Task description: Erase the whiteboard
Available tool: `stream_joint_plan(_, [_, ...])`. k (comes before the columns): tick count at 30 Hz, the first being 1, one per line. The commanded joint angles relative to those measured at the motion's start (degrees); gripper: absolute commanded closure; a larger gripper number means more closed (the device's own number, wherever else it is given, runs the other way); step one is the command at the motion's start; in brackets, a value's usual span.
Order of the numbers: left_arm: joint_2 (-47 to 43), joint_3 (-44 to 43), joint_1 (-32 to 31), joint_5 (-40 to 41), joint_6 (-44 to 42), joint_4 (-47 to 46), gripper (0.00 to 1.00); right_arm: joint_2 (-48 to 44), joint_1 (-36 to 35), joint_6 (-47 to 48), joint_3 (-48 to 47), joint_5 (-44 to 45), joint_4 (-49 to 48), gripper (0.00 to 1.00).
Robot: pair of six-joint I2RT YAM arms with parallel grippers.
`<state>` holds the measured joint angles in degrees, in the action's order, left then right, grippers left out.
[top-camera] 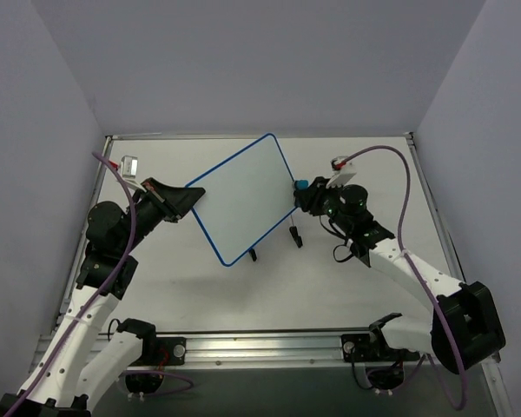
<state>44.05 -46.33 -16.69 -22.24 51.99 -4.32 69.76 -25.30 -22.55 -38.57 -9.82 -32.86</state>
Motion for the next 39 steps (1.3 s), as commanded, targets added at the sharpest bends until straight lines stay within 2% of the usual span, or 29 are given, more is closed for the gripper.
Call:
stream_joint_plan(1, [-2.9,-3.9,-1.6,-7.4,9.0,-12.5,0.98,-0.9,4.9,-1.4,-0.7,-4.1,1.7,1.00])
stream_joint_plan(8, [-3.2,-7.3,-1.4,-2.6,0.6,0.6,0.98,-10.1,10.5,3.0,-10.0,0.7,19.2,1.00])
stream_joint_plan(12, [-3.0,-6.2,-1.4,-1.1,-0.7,0.7,0.98,-8.2,17.5,2.0,-13.5,4.5,29.1,1.00])
stream_joint_plan(13, [-2.7,-6.0,-1.4,-1.2,-0.7,-0.2,0.98,-6.0,21.0,1.4,-14.2,4.6,30.0,1.00])
stream_joint_plan(16, [-1.8,-5.5,-1.4,-1.7,-0.8,-1.0,0.98,1.0,25.3,-0.1,-15.2,4.2,31.4,1.00])
stream_joint_plan(17, [-1.5,-5.5,-1.4,-2.7,-1.0,-2.2,0.98,3.0,29.0,0.2,-16.8,4.9,31.5,1.00])
stream_joint_plan(20, [-0.9,-5.0,-1.4,-5.6,-0.8,-5.1,0.98,13.5,34.2,0.3,-23.6,7.8,32.7,1.00])
stream_joint_plan(28, [-3.0,-4.7,-1.2,-8.3,-1.4,-4.2,0.98,43.6,35.7,-1.4,-46.2,15.2,40.2,0.99])
stream_joint_plan(31, [-4.0,-5.7,-1.2,-8.5,-3.2,-1.9,0.98,53.4,35.7,-1.0,-54.9,15.2,45.2,0.98])
stream_joint_plan(34, [-4.3,-6.8,-1.2,-8.9,-4.7,-0.3,0.98,59.2,35.6,-0.8,-59.9,14.9,48.3,0.96])
stream_joint_plan(39, [-4.9,-7.8,-1.2,-9.5,-5.6,0.3,0.98,61.5,35.2,0.0,-61.9,15.7,50.3,0.89])
